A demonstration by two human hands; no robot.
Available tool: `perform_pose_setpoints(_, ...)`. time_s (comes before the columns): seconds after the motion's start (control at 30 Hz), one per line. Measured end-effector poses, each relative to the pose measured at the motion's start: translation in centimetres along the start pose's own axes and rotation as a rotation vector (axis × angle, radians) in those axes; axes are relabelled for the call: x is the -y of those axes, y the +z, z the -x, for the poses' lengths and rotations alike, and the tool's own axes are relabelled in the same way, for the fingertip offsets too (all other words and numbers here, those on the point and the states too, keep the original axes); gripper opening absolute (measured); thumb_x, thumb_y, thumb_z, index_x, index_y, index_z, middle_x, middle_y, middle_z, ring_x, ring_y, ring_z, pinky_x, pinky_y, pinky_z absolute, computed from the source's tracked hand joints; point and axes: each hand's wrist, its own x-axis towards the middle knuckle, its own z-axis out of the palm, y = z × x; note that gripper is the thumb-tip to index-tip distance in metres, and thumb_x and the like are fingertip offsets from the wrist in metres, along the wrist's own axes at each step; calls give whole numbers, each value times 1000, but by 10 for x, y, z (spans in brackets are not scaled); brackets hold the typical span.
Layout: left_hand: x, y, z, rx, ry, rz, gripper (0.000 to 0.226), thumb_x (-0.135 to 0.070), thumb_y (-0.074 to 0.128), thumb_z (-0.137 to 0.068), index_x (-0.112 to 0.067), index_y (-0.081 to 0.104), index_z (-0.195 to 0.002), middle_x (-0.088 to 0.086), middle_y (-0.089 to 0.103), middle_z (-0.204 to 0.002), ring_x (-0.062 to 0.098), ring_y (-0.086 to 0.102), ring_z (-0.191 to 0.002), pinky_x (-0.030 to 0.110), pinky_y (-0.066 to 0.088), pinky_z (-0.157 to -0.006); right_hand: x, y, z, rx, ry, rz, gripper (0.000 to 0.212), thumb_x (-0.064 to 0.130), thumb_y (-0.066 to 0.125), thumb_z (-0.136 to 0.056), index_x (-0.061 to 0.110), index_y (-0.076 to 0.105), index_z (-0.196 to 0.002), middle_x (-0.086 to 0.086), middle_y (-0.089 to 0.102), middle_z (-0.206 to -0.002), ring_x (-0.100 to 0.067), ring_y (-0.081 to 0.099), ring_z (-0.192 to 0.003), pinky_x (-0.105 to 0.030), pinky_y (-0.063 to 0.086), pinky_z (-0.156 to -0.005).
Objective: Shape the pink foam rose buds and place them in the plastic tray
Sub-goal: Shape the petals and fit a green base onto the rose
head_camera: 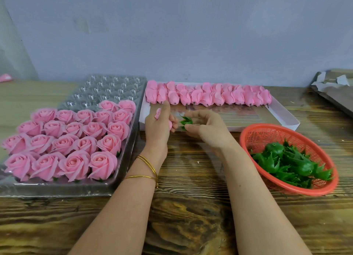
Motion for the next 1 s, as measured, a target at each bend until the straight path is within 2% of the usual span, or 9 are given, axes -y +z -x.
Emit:
perform_pose_setpoints(0.1, -1, 0, -2, -24, 9, 34, 49, -34, 54, -97, -17, 51, -52, -3, 59, -54, 6, 54, -51, 17, 44, -49, -1, -1, -2, -39, -23, 61, 30, -8, 66, -85, 0, 65, -113, -9, 64, -90, -16, 59, -78, -32, 52, -83)
perform_pose_setpoints(0.2, -3, 1, -3, -18, -20, 63, 48, -33, 52, -98, -16, 51, -53, -2, 64, -59, 10, 60, -61, 23, 45, -60, 0, -1, -1, -26, -35, 130, 29, -7, 71, -81, 0, 67, -109, -14, 68, -95, -18, 62, -83, -32, 52, -86)
perform_pose_setpoints(0.33, -5, 1, -2, 31, -26, 96, 47, -31, 50, -99, -14, 55, -56, 2, 69, -66, 14, 64, -70, 33, 49, -76, 1, 1, 1, 25, -15, 180, 32, -7, 75, -76, 0, 66, -106, -14, 63, -91, -16, 59, -77, -29, 53, -80)
perform_pose_setpoints(0.47, -8, 2, 0, 56, -30, 109, 43, -29, 48, -100, -9, 56, -63, 6, 71, -75, 22, 67, -88, 45, 46, -99, 1, 2, 1, 33, -8, 218, 34, -6, 79, -72, 7, 65, -100, -23, 67, -104, -23, 61, -86, -42, 54, -93)
perform_pose_setpoints(0.6, -8, 3, 3, 93, -39, 66, 44, -32, 48, -100, -9, 56, -63, 10, 72, -85, 21, 66, -90, 46, 45, -98, -1, 6, 0, 41, -29, 216, 36, -6, 80, -70, 16, 63, -94, -12, 67, -99, -18, 62, -86, -36, 54, -90)
perform_pose_setpoints(0.67, -9, 3, 5, 113, -51, 37, 46, -35, 49, -99, -10, 58, -61, 10, 73, -89, 22, 65, -91, 44, 46, -96, -1, 8, 0, 59, -50, 193, 38, -8, 80, -70, 19, 63, -91, -2, 64, -88, -11, 60, -78, -26, 54, -78)
perform_pose_setpoints(0.77, -9, 4, 7, 118, -72, 3, 53, -41, 50, -97, -20, 64, -51, 7, 73, -90, 28, 65, -99, 46, 46, -98, 0, 9, -1, 77, -59, 152, 40, -13, 77, -71, 9, 64, -100, -5, 62, -83, -12, 58, -70, -19, 53, -63)
perform_pose_setpoints(0.9, -8, 4, 7, 130, -67, -2, 57, -43, 50, -97, -22, 63, -46, 1, 73, -84, 23, 66, -96, 44, 47, -98, 1, 10, 0, 78, -80, 147, 42, -14, 77, -71, -1, 63, -109, -8, 62, -82, -12, 57, -67, -19, 52, -62)
perform_pose_setpoints(1.0, -7, 3, 5, 140, -58, -12, 56, -43, 50, -97, -22, 62, -46, -2, 74, -83, 18, 67, -90, 40, 49, -92, 1, 11, 0, 78, -88, 147, 45, -14, 77, -71, -5, 62, -112, -14, 63, -88, -15, 58, -72, -28, 54, -69)
